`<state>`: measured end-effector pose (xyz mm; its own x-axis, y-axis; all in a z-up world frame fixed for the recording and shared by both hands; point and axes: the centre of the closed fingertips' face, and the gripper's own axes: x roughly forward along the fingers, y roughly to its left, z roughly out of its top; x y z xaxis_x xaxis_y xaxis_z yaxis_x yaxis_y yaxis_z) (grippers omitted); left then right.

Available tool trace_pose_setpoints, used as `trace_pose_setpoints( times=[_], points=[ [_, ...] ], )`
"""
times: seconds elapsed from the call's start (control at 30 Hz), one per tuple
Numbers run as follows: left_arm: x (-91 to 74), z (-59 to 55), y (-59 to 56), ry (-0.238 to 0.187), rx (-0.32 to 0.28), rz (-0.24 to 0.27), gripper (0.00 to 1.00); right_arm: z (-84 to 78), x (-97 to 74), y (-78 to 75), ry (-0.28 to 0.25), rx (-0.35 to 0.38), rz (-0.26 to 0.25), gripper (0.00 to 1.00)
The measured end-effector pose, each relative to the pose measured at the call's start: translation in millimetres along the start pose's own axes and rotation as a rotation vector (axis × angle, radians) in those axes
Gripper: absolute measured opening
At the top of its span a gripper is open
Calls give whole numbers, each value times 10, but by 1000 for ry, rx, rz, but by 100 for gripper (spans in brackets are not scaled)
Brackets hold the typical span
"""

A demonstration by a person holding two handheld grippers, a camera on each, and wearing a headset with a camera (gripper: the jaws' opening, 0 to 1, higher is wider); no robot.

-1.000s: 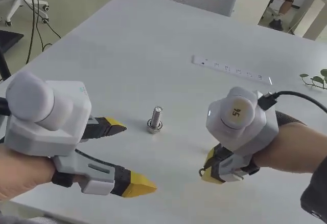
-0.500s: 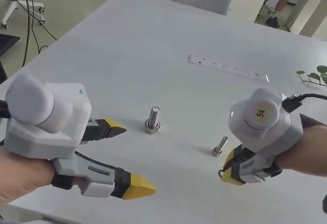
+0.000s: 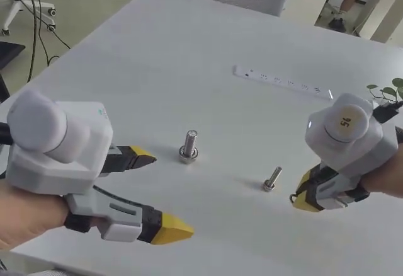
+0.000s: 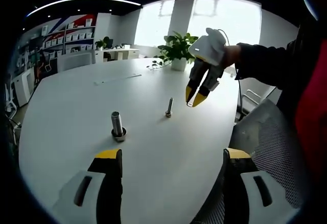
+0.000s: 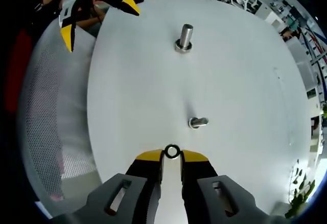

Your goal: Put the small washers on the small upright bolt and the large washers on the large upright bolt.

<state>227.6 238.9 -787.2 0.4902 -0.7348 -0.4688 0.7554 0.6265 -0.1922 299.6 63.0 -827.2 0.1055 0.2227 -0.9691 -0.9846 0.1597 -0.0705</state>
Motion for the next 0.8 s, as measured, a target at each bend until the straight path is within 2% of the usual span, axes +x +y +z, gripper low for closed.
trace_pose_setpoints(
  times=[0.2,0.5,0.8],
  points=[
    [-4,-9,5,2,-2,3,81,65,-57,-71,-5,-11,-13,14],
    [-12,-12,5,0,-4,9,81,244,-183,-204,-27,-36,-45,14],
    [-3,-22,0,3,-5,11,81,358,-160,-255,-33,-62,-50,14]
  ],
)
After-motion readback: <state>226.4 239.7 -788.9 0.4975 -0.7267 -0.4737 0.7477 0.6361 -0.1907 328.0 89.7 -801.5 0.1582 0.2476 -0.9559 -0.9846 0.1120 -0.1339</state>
